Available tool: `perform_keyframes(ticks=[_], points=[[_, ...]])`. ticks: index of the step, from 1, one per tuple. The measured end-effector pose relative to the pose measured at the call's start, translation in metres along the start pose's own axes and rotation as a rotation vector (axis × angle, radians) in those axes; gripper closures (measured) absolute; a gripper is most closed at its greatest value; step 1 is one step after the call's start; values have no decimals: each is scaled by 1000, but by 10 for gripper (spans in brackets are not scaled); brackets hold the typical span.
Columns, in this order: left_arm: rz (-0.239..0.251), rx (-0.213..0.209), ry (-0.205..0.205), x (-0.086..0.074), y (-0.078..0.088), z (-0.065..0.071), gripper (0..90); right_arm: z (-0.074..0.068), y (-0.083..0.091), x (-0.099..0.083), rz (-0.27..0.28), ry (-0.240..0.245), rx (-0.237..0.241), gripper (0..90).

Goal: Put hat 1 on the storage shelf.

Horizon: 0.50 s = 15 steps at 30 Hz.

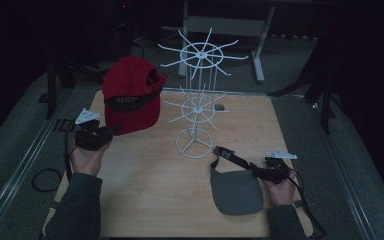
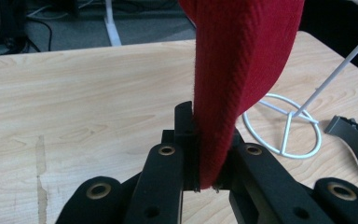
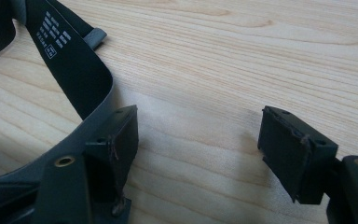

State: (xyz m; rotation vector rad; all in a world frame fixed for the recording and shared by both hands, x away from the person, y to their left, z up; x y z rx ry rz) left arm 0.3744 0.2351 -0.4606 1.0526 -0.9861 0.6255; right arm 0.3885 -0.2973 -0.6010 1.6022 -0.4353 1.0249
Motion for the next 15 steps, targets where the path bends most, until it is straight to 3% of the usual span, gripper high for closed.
perform_keyframes(ticks=[15], points=[[50, -2, -5, 20, 11, 3, 858, 0, 0, 0, 1, 0, -1, 287]])
Point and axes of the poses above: each handheld gripper's, and its own axes: y roughly backward along the jaws, x roughly out of its top, z roughly to its right, the point moved 5 cm from there along -y, roughly forward along the jaws, and after that the axes turned 5 degrees about z, right-handed, at the moved point
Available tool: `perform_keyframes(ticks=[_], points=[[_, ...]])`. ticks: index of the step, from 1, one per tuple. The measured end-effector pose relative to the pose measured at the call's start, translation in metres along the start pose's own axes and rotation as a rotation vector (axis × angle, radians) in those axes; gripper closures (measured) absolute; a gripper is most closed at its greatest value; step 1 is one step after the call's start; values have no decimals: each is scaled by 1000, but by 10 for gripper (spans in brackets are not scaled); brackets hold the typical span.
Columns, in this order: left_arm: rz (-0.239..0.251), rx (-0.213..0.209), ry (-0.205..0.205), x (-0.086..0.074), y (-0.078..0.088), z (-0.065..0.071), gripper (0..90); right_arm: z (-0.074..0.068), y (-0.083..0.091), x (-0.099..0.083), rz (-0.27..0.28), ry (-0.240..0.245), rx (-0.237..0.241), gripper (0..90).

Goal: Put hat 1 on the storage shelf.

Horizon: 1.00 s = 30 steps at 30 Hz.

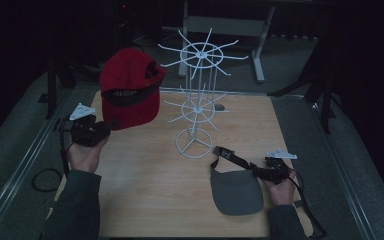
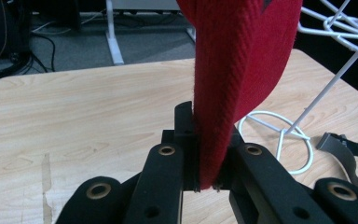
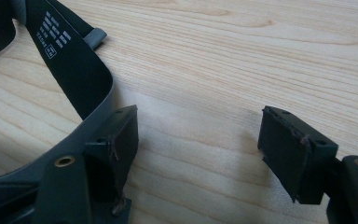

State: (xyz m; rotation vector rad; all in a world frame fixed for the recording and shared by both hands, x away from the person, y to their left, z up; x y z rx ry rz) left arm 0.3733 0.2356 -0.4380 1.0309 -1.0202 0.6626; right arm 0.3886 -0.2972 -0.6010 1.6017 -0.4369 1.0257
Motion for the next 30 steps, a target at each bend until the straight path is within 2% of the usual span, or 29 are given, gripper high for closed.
perform_keyframes(ticks=[12, 18, 30], points=[[32, -3, 3, 12, 5, 5, 858, 0, 0, 0, 0, 0, 0, 287], [61, -8, 22, 16, 7, 7, 857, 0, 0, 0, -1, 0, 0, 286], [91, -11, 16, 26, 14, 11, 858, 0, 0, 0, 0, 1, 1, 287]])
Point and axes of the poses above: each handheld gripper's, and its own axes: y roughly backward along the jaws, x roughly out of its top, z roughly to its right, the point moved 5 cm from there along -y, roughly forward along the jaws, and after that the axes turned 5 degrees about z, right-handed, at the moved point
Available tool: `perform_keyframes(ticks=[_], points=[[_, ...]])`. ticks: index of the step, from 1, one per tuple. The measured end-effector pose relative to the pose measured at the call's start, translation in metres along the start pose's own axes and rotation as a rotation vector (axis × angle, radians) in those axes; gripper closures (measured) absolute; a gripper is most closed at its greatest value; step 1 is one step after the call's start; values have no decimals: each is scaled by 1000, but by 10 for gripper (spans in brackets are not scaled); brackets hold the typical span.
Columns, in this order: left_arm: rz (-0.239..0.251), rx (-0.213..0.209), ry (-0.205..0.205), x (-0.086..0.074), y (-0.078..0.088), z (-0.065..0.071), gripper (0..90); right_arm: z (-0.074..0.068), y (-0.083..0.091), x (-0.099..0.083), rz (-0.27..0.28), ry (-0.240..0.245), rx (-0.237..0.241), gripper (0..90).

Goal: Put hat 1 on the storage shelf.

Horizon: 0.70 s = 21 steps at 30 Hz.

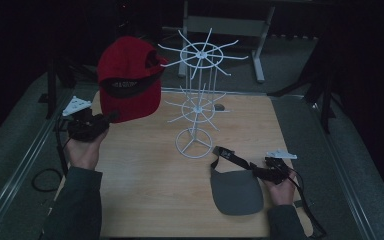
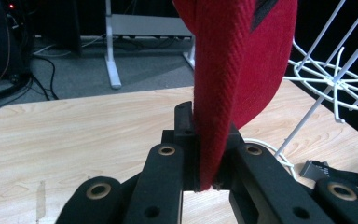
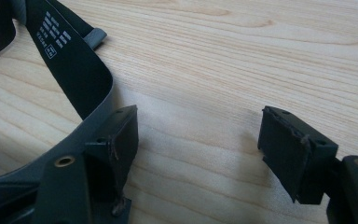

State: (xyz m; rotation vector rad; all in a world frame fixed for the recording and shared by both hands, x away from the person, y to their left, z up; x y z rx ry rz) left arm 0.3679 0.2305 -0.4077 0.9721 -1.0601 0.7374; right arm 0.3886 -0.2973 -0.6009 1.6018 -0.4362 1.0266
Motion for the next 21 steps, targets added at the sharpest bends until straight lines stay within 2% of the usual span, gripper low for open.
perform_keyframes(ticks=[21], points=[[46, -12, 0, 16, 6, 4, 857, 0, 0, 0, -1, -3, 0, 287]])
Point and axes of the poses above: each handheld gripper's, and its own axes: y roughly backward along the jaws, x roughly out of its top, z roughly to its right, the point moved 5 cm from there along -y, roughly forward along the jaws, and after that the axes turned 5 degrees about z, right-handed, at the moved point
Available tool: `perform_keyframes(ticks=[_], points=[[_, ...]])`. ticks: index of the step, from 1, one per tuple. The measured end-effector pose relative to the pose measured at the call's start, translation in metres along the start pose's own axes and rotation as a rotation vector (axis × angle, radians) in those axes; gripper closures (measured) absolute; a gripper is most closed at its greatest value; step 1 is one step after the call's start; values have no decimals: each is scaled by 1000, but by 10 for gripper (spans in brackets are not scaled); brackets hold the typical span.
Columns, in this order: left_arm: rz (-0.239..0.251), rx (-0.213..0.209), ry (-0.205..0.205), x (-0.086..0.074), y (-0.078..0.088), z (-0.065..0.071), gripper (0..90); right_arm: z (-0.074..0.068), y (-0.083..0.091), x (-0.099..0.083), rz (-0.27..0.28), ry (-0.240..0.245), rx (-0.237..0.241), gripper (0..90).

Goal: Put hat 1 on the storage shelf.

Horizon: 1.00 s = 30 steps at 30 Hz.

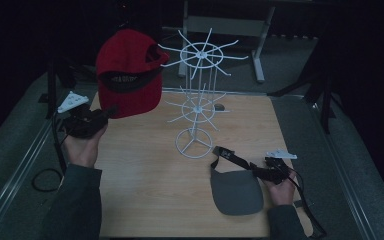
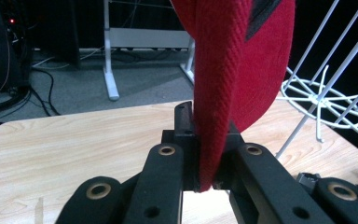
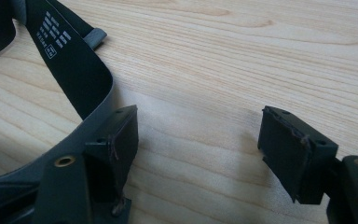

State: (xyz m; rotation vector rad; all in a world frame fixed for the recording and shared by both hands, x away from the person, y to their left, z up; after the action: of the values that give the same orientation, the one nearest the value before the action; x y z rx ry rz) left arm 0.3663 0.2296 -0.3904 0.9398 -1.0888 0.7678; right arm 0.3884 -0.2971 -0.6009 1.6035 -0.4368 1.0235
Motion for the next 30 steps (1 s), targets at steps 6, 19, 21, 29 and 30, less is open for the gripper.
perform_keyframes(ticks=[6, 19, 21, 29, 30], points=[[16, 4, 5, 5, 2, 0, 857, 0, 0, 0, 0, 0, 0, 287], [52, 3, 17, 13, 6, 1, 857, 0, 0, 0, 1, 2, 0, 287], [58, 2, 19, 15, 6, 2, 857, 0, 0, 0, 1, 2, 0, 286], [75, -8, 33, 19, 8, 2, 857, 0, 0, 0, 1, 2, 0, 287], [75, -7, 33, 19, 8, 2, 857, 0, 0, 0, 1, 2, 0, 287]])
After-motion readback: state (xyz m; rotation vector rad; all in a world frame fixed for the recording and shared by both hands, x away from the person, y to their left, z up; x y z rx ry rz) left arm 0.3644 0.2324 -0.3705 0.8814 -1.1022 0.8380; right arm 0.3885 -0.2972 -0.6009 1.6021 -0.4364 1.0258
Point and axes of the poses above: each handheld gripper's, and its own axes: y roughly backward along the jaws, x roughly out of its top, z roughly to its right, the point moved 5 cm from there along -y, roughly forward along the jaws, and after that the axes turned 5 degrees about z, right-handed, at the moved point
